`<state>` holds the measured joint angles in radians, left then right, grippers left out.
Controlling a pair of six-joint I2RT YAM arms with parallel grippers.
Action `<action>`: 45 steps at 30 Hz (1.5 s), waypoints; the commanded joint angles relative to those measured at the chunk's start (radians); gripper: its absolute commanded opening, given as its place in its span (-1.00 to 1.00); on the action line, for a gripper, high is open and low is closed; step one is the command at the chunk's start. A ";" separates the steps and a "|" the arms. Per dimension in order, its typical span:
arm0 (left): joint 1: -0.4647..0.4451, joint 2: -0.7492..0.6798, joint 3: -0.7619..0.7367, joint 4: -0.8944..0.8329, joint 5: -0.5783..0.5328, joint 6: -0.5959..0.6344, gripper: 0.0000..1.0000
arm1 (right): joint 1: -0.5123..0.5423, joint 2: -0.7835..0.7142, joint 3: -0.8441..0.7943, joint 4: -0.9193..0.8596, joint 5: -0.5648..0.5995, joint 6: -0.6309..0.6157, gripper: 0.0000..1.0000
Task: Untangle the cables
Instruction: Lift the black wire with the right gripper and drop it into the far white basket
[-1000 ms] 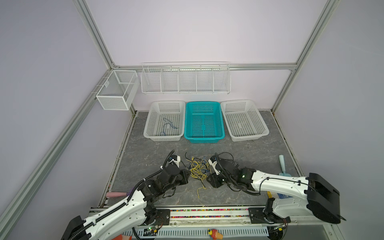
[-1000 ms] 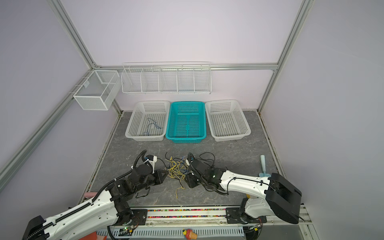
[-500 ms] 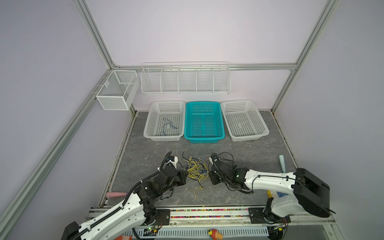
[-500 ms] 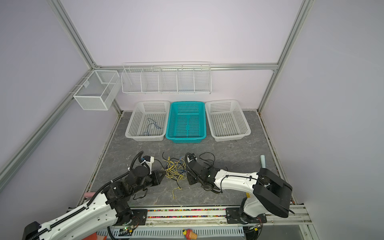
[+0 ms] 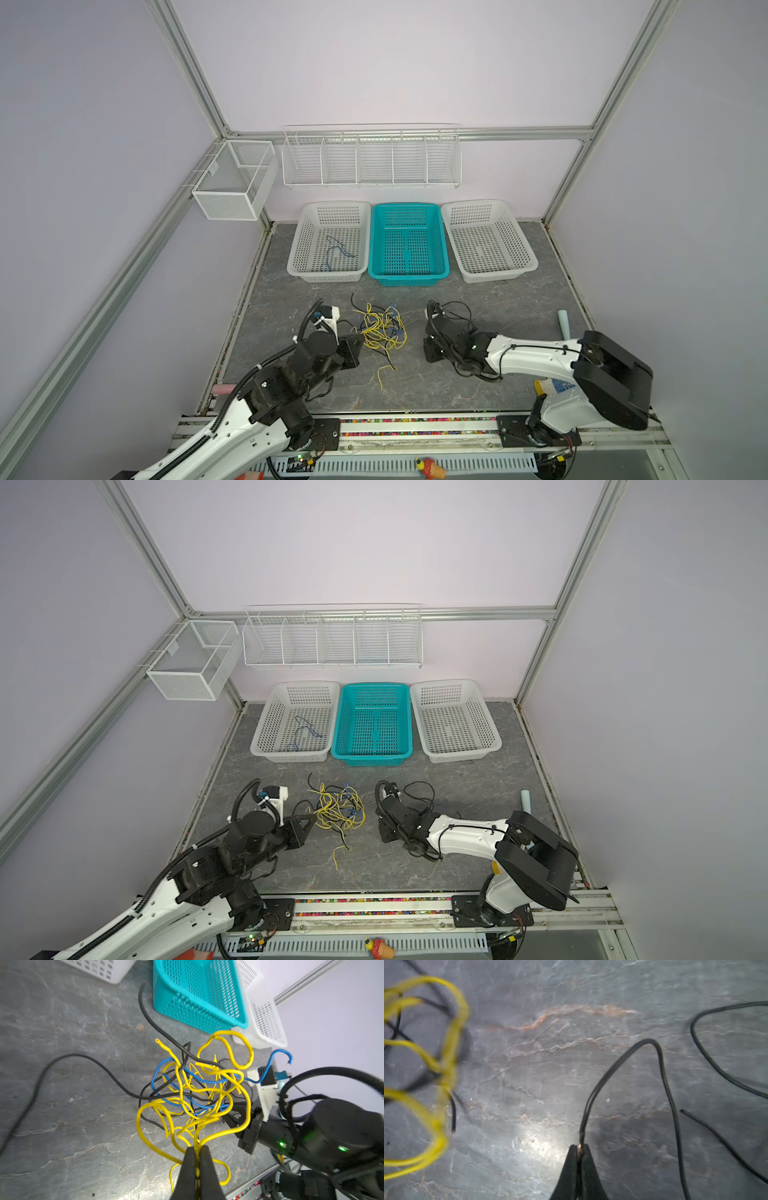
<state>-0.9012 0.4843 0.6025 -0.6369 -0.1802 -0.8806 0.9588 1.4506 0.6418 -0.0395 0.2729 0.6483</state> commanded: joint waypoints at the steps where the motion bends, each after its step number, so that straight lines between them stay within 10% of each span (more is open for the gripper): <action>1: 0.002 -0.054 0.114 -0.161 -0.105 0.043 -1.00 | -0.099 -0.096 -0.077 -0.059 -0.008 0.068 -0.88; 7: 0.004 -0.012 0.148 -0.185 -0.098 0.068 -1.00 | -0.179 -0.278 -0.030 -0.177 -0.137 -0.033 -0.88; 19: 0.004 0.211 0.090 0.062 0.021 0.085 -1.00 | -0.238 -0.513 0.508 -0.574 0.085 -0.260 -0.88; 36: 0.002 0.488 -0.026 0.387 0.150 0.050 -1.00 | -0.346 -0.045 1.630 -0.798 0.078 -0.483 -0.88; 45: 0.002 0.566 -0.064 0.483 0.192 0.029 -1.00 | -0.486 0.206 1.946 -0.659 -0.024 -0.438 -0.88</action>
<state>-0.9012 1.0336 0.5484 -0.2222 -0.0158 -0.8371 0.5072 1.6215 2.5492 -0.7723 0.3084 0.1947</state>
